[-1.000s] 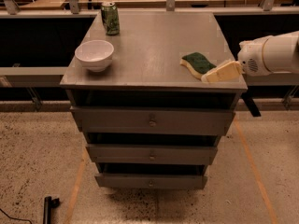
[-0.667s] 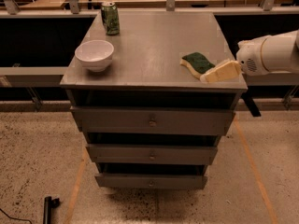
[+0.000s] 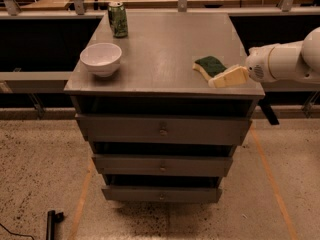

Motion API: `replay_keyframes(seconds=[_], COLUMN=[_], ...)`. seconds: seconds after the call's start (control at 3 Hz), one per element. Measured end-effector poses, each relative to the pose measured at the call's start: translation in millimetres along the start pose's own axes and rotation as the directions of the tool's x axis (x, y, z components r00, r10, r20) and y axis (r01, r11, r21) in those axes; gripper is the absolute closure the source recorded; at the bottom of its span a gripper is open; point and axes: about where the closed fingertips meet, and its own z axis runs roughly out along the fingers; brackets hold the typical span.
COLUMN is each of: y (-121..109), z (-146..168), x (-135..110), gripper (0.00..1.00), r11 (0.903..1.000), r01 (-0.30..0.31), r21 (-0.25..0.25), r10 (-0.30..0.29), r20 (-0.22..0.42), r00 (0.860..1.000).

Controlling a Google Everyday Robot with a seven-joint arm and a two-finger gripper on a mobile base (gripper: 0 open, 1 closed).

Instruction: Place sponge into white bowl

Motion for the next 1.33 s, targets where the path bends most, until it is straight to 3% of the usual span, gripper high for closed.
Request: replay_keyframes(seconds=[1.0,1.33], y=[12,19], z=[37,43], x=[1,6], gripper=[0.04,0.20], r11=[0.9933,0.9919], r01=[-0.114,-0.125], r21=[-0.019,-0.023], r10=[0.114,0.125], r20=[-0.002,-0.014], r00=[0.993,0.992])
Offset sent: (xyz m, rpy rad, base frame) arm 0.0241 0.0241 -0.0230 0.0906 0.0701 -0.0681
